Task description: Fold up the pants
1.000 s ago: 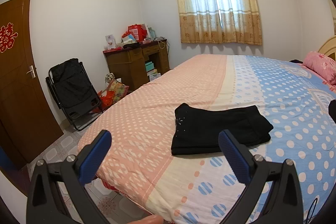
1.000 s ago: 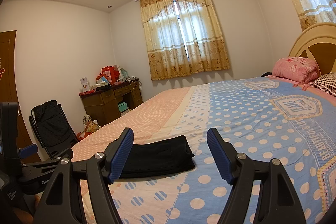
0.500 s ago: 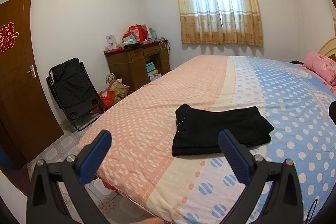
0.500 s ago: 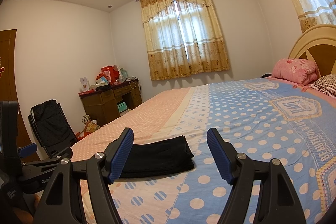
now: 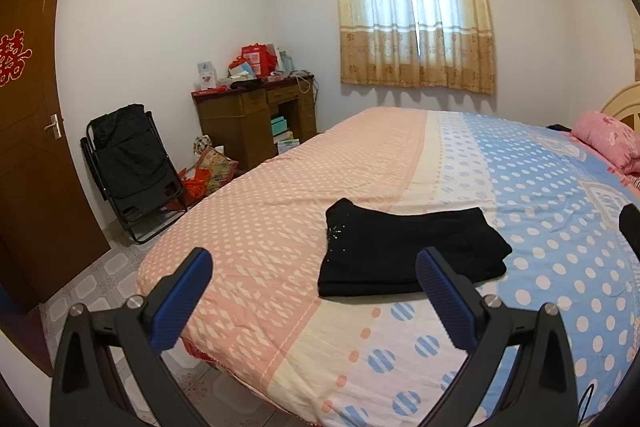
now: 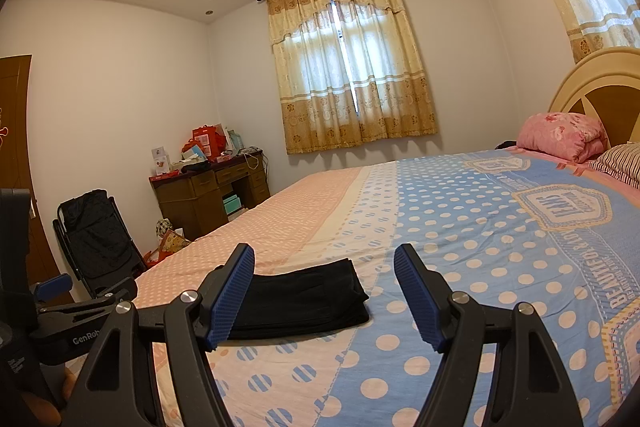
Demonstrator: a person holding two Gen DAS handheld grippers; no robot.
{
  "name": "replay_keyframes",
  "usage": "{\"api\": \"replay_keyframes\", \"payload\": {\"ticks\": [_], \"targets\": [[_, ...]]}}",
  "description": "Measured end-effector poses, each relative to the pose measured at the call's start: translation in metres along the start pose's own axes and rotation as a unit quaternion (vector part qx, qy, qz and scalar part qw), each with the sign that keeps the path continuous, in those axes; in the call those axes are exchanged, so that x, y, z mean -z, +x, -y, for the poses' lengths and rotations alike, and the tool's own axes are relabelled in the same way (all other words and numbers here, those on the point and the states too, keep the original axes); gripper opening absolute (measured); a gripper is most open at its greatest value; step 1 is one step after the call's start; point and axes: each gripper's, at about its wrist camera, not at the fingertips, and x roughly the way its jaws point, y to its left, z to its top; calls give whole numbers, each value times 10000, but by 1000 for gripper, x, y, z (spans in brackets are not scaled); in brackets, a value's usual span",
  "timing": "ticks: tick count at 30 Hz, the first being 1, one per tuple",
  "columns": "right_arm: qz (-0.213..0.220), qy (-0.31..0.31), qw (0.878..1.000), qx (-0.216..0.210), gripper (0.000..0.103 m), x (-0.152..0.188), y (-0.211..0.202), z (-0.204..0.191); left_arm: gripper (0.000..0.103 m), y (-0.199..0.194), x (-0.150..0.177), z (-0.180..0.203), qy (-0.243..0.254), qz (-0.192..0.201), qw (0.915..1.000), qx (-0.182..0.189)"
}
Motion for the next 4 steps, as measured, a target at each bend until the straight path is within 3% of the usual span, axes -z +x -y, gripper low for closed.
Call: {"api": "replay_keyframes", "payload": {"ticks": [4], "targets": [[7,15,10000,33,74,-1,0,1,103,1,-1,0,10,-4,10000,62]]}}
